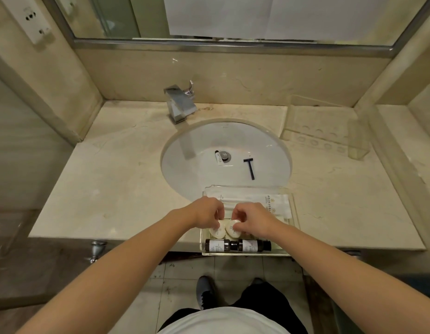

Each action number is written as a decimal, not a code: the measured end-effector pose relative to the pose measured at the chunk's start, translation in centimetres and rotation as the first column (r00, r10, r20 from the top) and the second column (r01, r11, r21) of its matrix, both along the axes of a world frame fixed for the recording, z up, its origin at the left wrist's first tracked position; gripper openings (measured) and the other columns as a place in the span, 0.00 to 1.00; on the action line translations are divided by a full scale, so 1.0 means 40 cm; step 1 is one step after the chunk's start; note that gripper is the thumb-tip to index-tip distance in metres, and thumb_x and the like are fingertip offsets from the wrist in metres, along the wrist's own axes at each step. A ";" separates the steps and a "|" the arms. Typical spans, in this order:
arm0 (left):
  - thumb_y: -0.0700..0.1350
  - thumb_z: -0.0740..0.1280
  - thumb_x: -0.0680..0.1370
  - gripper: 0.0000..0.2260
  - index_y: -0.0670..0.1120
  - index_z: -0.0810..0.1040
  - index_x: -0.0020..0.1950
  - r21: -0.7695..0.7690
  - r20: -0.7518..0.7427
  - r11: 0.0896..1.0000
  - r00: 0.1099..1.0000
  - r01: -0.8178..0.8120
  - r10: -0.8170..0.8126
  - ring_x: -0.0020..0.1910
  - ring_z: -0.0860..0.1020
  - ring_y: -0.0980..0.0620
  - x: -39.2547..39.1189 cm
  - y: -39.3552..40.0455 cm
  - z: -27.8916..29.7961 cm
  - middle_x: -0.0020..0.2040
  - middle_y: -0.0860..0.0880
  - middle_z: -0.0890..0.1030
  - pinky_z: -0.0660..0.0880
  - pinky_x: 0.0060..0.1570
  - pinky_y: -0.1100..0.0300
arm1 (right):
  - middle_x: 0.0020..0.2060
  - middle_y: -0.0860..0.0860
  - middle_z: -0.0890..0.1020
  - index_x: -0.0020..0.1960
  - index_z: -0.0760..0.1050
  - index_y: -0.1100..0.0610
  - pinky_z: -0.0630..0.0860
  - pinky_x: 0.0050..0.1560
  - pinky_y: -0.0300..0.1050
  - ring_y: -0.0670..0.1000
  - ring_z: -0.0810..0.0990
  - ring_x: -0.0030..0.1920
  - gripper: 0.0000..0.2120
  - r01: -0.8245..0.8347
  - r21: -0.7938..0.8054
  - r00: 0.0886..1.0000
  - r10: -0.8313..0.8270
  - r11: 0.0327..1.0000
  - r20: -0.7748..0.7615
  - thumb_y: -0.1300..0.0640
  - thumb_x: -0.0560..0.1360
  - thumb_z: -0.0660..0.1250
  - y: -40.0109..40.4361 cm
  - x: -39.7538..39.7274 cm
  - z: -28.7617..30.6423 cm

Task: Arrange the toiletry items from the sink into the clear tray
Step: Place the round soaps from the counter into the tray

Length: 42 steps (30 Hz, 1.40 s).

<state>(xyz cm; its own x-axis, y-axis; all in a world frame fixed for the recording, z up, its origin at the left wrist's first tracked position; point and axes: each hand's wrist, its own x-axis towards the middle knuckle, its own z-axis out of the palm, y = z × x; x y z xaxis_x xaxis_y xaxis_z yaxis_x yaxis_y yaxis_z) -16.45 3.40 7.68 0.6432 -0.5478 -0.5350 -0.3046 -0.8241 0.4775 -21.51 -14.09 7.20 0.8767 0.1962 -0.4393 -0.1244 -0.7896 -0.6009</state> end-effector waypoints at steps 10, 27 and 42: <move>0.44 0.74 0.71 0.11 0.45 0.78 0.51 -0.025 0.010 0.999 0.999 0.036 -0.035 0.43 0.74 0.52 0.002 0.009 -0.003 0.43 0.53 0.76 0.71 0.44 0.61 | 0.45 0.49 0.75 0.53 0.80 0.53 0.72 0.45 0.40 0.48 0.74 0.44 0.11 -0.178 -0.159 0.980 0.190 0.971 0.065 0.53 0.71 0.72 0.014 0.014 0.010; 0.43 0.73 0.71 0.08 0.46 0.75 0.44 -0.103 -0.005 0.994 1.000 -0.023 0.023 0.40 0.74 0.53 0.020 0.015 0.005 0.36 0.56 0.74 0.70 0.37 0.65 | 0.40 0.48 0.80 0.48 0.80 0.55 0.76 0.44 0.40 0.48 0.78 0.42 0.05 -0.077 -0.137 0.985 0.097 0.988 0.142 0.57 0.72 0.70 -0.005 0.031 0.028; 0.44 0.67 0.75 0.09 0.48 0.75 0.54 -0.032 0.118 0.992 0.985 -0.121 0.124 0.43 0.79 0.46 0.029 0.037 -0.014 0.42 0.47 0.79 0.77 0.47 0.50 | 0.41 0.48 0.78 0.55 0.77 0.56 0.77 0.47 0.45 0.49 0.77 0.44 0.09 -0.001 -0.189 0.985 0.033 0.982 0.167 0.60 0.75 0.66 -0.045 0.036 0.015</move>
